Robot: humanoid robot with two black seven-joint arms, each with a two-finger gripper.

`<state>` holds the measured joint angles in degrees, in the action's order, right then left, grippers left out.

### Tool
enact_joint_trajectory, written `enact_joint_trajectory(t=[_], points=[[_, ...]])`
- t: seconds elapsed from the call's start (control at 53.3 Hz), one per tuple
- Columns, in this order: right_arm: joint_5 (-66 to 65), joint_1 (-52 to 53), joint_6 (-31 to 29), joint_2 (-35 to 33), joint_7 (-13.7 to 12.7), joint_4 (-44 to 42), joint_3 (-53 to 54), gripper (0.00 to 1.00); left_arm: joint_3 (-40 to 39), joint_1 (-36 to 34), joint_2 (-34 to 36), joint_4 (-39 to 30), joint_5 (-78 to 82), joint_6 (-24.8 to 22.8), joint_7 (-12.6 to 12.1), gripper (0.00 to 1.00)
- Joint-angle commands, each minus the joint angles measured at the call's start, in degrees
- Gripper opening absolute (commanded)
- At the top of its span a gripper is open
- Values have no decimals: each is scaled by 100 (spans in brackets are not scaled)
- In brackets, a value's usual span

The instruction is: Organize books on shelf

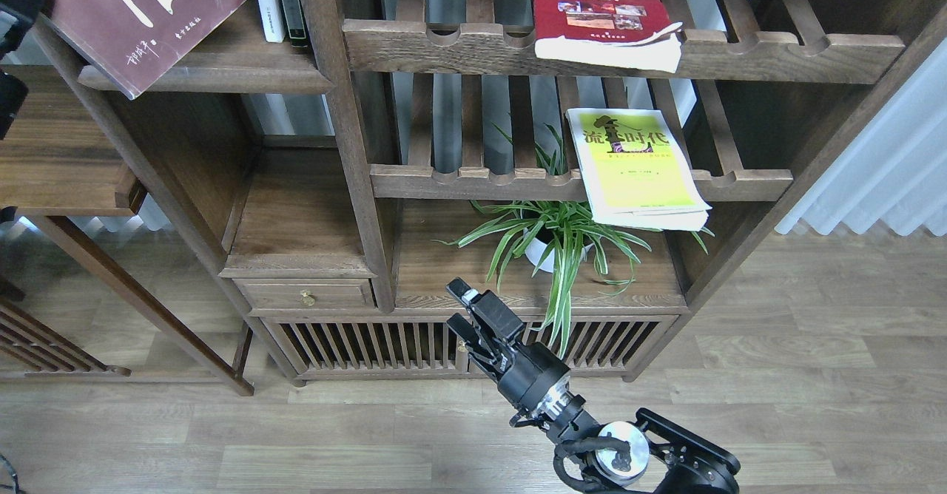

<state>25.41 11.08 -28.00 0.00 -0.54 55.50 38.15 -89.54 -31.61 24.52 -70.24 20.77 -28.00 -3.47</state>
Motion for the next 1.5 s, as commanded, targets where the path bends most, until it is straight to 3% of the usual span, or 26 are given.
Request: enact_joint_trajectory(t=[0.0, 0.375, 0.732, 0.751, 0.882, 1.107, 1.258, 1.483], points=[[-1, 0, 0, 0, 2, 5, -71, 98, 42, -100, -8, 1, 330, 0, 250, 0], [-1, -9, 0, 0, 2, 58, -115, 98, 358, -917, -377, 599, 1535, 1059, 1208, 0], [-1, -9, 0, 0, 2, 225, -115, 98, 1334, -1752, -404, 1443, 1781, 1385, 1903, 0], [-1, -9, 0, 0, 2, 268, -115, 98, 1526, -1900, -404, 1660, 1781, 1393, 2085, 0], [-1, -9, 0, 0, 2, 295, -115, 98, 1870, -2200, -404, 2092, 1781, 1394, 2386, 0], [-1, -18, 0, 0, 2, 304, -106, 98, 2239, -2297, -360, 2313, 1790, 1385, 2456, 0], [-1, -18, 0, 0, 2, 304, -106, 98, 2529, -2429, -386, 2629, 1790, 1385, 2711, 0], [-1, -18, 0, 0, 10, 304, -106, 98, 2872, -2789, -465, 3209, 1772, 1385, 2904, 0]])
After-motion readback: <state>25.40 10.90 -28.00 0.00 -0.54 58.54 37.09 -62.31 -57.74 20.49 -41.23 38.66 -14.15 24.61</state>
